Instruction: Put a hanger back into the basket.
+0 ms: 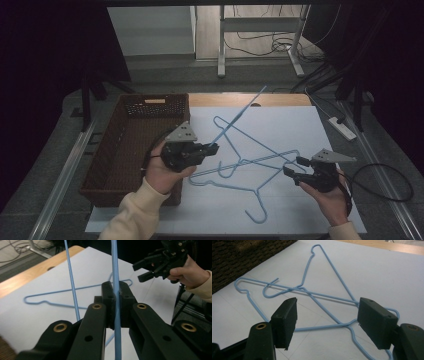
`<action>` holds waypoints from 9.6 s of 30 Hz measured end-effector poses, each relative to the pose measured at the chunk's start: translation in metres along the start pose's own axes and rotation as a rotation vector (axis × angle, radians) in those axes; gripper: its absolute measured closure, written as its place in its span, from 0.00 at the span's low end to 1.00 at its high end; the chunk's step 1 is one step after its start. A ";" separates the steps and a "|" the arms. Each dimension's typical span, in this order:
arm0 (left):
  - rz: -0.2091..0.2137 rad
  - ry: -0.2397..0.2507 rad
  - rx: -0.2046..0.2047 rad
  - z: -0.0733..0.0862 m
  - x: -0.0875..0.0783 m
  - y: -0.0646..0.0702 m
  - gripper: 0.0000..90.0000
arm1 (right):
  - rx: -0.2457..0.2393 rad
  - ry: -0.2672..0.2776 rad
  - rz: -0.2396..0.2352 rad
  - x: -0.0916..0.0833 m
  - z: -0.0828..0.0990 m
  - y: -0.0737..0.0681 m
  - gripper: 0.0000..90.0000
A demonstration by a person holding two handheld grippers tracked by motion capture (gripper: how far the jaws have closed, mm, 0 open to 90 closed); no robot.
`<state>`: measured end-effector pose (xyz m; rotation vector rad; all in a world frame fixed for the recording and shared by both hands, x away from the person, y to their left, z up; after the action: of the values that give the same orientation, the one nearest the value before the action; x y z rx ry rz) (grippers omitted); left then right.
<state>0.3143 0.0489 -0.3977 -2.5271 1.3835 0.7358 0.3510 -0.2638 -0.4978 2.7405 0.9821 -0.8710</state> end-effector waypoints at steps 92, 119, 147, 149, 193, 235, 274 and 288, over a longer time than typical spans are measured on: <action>-0.424 -0.535 -0.446 0.196 -0.080 -0.185 0.94 | -0.020 -0.061 0.034 0.012 0.013 0.001 0.35; -0.559 -0.358 -0.365 0.161 -0.096 -0.177 0.37 | -0.019 -0.066 0.027 0.011 0.015 -0.001 0.35; -0.234 -0.005 -0.153 0.109 -0.071 -0.077 0.35 | -0.026 -0.059 0.015 0.010 0.015 -0.001 0.34; -0.222 0.009 -0.156 0.109 -0.070 -0.073 0.35 | -0.029 -0.054 0.010 0.009 0.014 -0.002 0.34; -0.148 0.000 -0.083 0.116 -0.049 -0.030 0.35 | -0.109 -0.113 -0.009 0.012 0.025 -0.015 0.35; -0.092 -0.036 -0.055 0.117 -0.033 -0.016 0.35 | -0.153 -0.470 -0.025 0.026 0.045 -0.079 0.47; -0.071 -0.041 -0.026 0.114 -0.027 -0.007 0.35 | -0.004 -0.707 0.063 0.030 0.075 -0.097 0.98; -0.017 -0.114 0.017 0.100 0.008 0.030 0.35 | -0.059 -0.707 0.035 0.015 0.044 -0.086 0.98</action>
<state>0.2590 0.0628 -0.4852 -2.4393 1.3241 0.8472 0.2864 -0.2005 -0.5350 2.1057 0.7794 -1.6012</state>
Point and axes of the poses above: each handheld gripper's, and its own axes: x roughly forward along the jaws, z roughly out of its underside, y roughly to its right, the point moved 8 cm from there along x, roughly forward along the jaws, and after that the axes turned 1 degree about x, right-handed, at the moved point
